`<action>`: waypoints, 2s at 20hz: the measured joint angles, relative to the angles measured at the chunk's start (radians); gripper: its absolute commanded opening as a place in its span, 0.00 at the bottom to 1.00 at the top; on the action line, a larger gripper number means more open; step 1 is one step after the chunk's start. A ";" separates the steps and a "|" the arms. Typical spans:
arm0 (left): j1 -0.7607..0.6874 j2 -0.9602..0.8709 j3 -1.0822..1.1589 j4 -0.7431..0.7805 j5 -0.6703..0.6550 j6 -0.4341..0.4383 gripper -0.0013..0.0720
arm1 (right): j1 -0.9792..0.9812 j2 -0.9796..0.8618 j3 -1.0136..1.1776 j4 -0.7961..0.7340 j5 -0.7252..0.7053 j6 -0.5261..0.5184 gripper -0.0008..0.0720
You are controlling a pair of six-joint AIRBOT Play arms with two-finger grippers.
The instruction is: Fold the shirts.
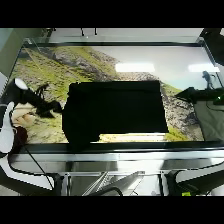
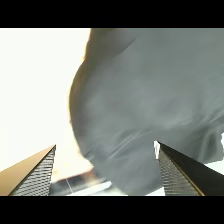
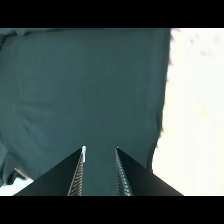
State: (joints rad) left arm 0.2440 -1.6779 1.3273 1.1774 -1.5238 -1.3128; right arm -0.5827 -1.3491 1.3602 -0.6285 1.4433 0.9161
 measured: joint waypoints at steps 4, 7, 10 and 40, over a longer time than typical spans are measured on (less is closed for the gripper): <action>0.051 0.020 -0.194 -0.081 0.053 0.078 0.98 | -0.056 0.064 -0.077 -0.004 0.015 -0.005 0.33; 0.051 -0.002 -0.261 -0.214 0.058 0.154 0.94 | -0.068 0.080 -0.106 -0.005 0.022 -0.008 0.33; 0.035 -0.039 -0.270 -0.304 0.093 0.222 0.44 | -0.072 0.086 -0.155 -0.008 0.030 -0.011 0.33; 0.114 -0.010 -0.261 -0.466 0.041 0.316 0.03 | 0.137 0.100 -0.491 -0.047 -0.164 -0.069 0.04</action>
State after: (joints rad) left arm 0.3576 -1.6875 1.0664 0.7116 -1.4826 -0.9966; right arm -0.4461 -1.2488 0.8688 -0.6758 1.2797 0.8471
